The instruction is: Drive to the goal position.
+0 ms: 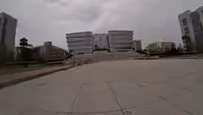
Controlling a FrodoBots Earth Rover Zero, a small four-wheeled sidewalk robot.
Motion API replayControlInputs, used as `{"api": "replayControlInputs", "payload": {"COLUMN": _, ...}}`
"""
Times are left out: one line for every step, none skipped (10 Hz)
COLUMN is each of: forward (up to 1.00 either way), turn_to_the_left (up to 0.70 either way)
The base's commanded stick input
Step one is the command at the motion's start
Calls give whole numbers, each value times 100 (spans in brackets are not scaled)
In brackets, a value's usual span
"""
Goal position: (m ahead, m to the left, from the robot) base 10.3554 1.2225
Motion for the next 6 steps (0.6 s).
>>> {"api": "replayControlInputs", "payload": {"forward": 70, "turn_to_the_left": -1}}
{"api": "replayControlInputs", "payload": {"forward": 70, "turn_to_the_left": -1}}
{"api": "replayControlInputs", "payload": {"forward": 70, "turn_to_the_left": -1}}
{"api": "replayControlInputs", "payload": {"forward": 70, "turn_to_the_left": -1}}
{"api": "replayControlInputs", "payload": {"forward": 70, "turn_to_the_left": -1}}
{"api": "replayControlInputs", "payload": {"forward": 70, "turn_to_the_left": -1}}
